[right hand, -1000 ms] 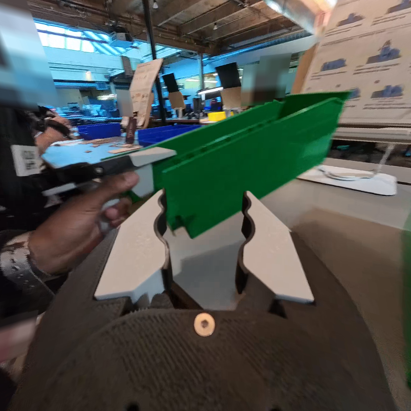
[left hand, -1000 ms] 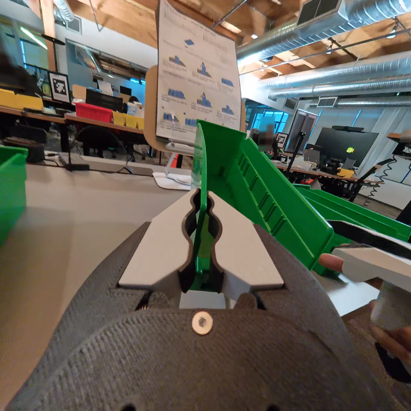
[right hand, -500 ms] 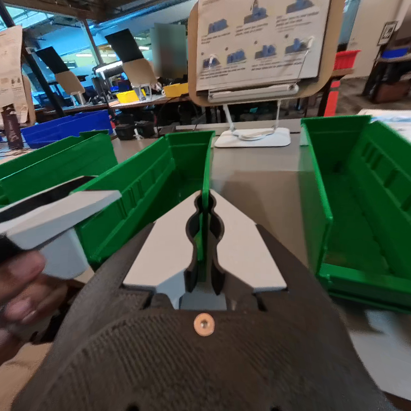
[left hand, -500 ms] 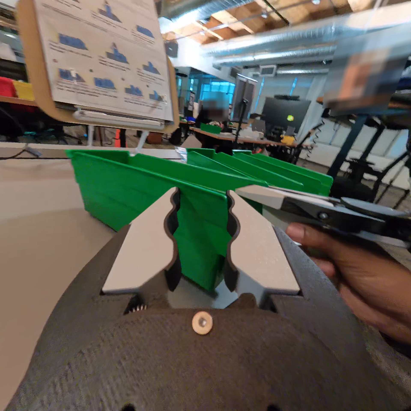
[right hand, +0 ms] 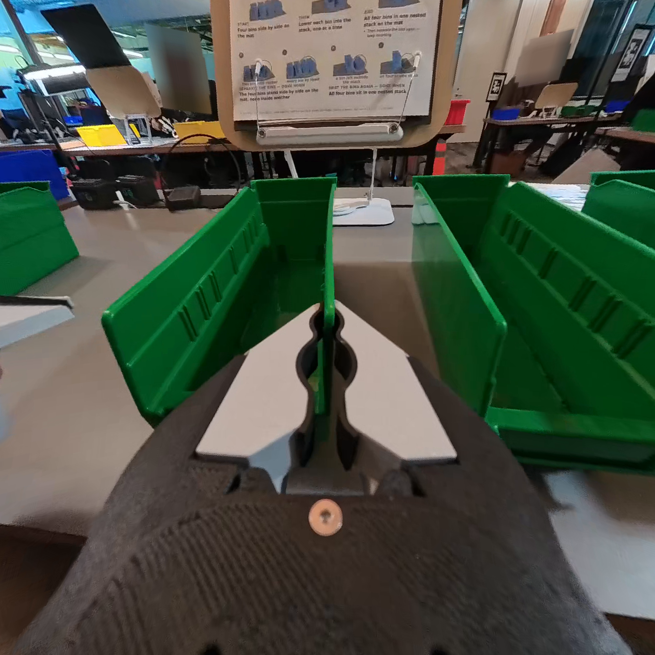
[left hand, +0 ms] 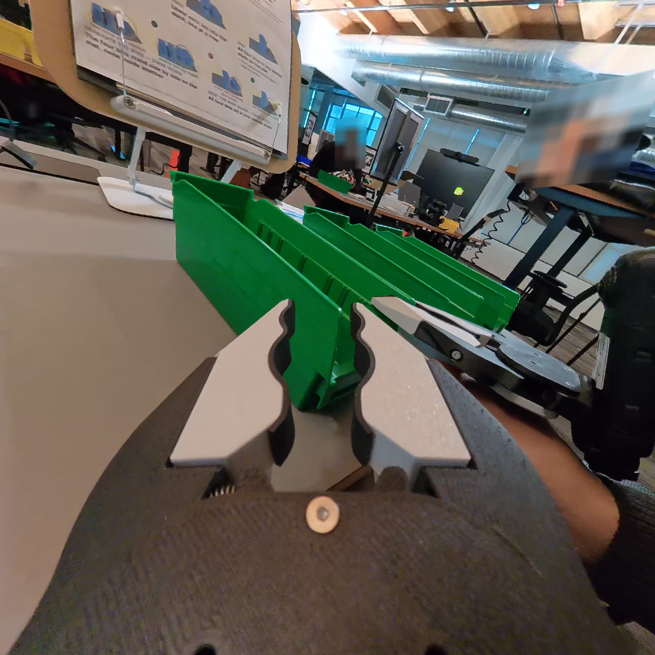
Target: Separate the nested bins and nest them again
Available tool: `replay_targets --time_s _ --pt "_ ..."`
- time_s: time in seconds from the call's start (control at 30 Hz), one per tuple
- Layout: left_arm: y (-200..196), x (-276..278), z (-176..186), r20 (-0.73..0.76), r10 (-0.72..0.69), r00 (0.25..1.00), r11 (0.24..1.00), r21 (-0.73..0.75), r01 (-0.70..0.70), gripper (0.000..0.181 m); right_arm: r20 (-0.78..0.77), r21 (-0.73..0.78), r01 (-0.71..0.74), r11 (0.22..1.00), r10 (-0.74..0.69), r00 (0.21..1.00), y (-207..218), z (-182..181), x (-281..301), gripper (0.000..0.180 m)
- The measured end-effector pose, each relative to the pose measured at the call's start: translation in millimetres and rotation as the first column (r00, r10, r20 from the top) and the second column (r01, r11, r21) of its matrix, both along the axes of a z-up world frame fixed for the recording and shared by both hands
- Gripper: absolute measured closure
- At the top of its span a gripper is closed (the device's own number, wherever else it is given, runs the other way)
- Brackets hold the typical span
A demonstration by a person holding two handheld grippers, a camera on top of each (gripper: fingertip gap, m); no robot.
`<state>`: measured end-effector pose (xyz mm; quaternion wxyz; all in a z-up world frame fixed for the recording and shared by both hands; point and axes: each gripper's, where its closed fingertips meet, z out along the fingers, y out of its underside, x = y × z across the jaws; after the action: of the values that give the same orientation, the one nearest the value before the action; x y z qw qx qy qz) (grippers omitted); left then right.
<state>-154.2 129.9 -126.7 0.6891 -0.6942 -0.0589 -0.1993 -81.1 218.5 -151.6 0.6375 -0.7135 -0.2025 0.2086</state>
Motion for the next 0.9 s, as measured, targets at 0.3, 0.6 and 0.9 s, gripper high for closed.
replay_targets --time_s 0.3,0.6,0.9 --pt "1 -2 -8 -0.009 -0.005 1.0 1.0 -0.03 0.005 0.153 0.046 0.005 -0.068 0.998 0.068 0.997 -11 0 -17 0.176" --pt "4 -3 -17 0.006 -0.021 1.0 0.998 -0.067 0.021 0.153 0.031 -0.039 -0.095 0.995 0.096 0.995 -11 0 -17 0.175" --pt "1 3 -14 -0.003 -0.038 0.999 0.999 -0.034 0.038 0.164 0.046 -0.036 -0.075 0.996 0.077 0.996 -4 -1 -12 0.177"
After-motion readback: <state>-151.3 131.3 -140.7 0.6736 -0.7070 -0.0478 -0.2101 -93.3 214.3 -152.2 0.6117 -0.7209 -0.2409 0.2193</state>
